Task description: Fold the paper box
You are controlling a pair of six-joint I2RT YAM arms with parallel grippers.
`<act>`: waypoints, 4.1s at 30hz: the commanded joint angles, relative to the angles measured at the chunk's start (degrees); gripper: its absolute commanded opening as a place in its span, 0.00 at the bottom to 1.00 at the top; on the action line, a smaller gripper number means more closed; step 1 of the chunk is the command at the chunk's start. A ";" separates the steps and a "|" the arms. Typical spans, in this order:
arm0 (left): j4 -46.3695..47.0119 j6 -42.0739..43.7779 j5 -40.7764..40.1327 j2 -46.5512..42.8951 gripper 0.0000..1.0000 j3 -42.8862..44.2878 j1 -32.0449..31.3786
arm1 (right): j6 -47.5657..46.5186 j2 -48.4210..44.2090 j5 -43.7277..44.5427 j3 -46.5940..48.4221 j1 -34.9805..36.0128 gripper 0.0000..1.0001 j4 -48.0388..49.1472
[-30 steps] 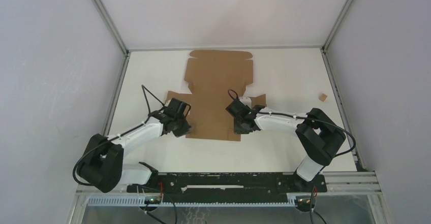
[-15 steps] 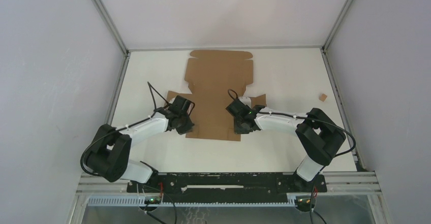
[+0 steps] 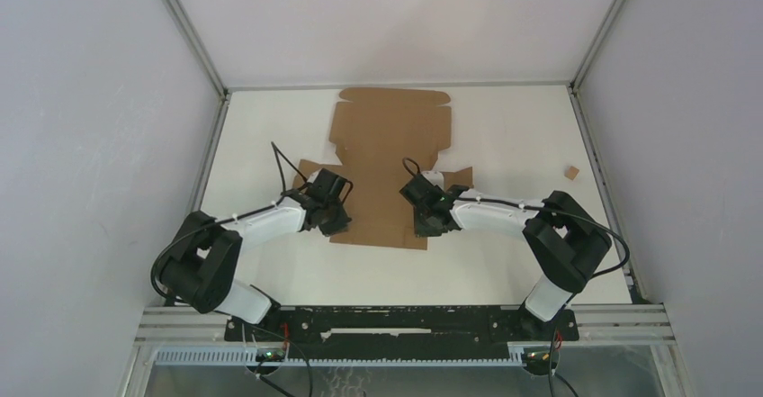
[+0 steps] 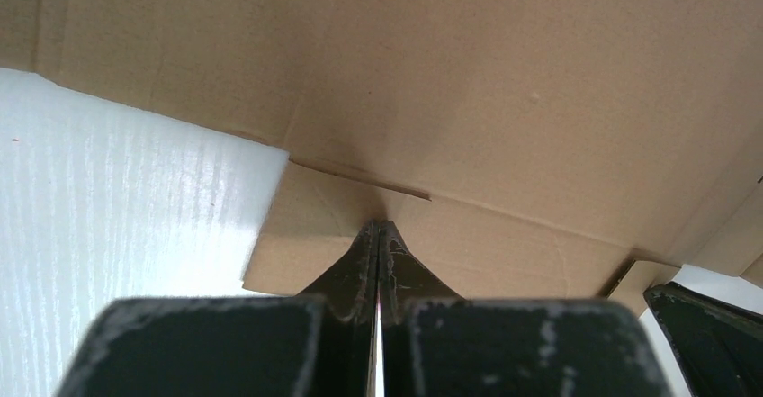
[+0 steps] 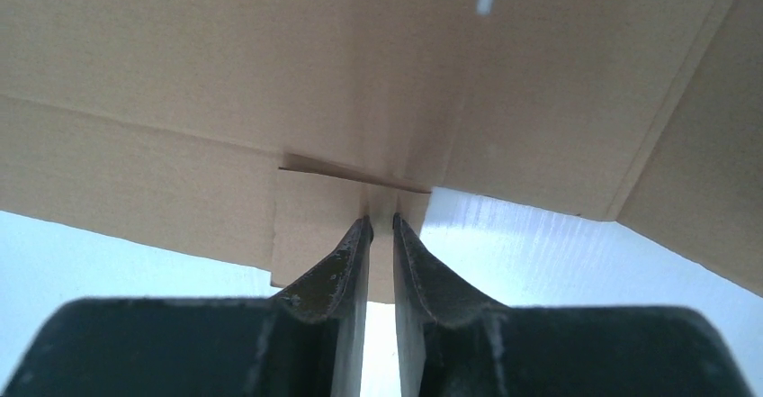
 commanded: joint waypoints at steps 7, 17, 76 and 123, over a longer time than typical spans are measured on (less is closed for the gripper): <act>3.56 -0.60 1.59 2.61 0.00 -1.34 -1.43 | -1.35 2.53 2.18 5.41 3.23 0.26 -2.19; 3.59 -0.59 1.82 2.11 0.00 -1.57 -1.48 | -0.86 5.10 1.90 5.54 4.04 0.26 -2.38; -5.43 -4.09 -7.68 -41.07 0.42 -13.47 2.90 | -14.61 -7.36 17.20 19.45 8.43 0.64 -23.28; 15.39 -21.90 -14.70 -58.73 0.68 -33.26 -5.25 | -3.05 -2.32 0.90 10.80 -6.06 0.42 -19.95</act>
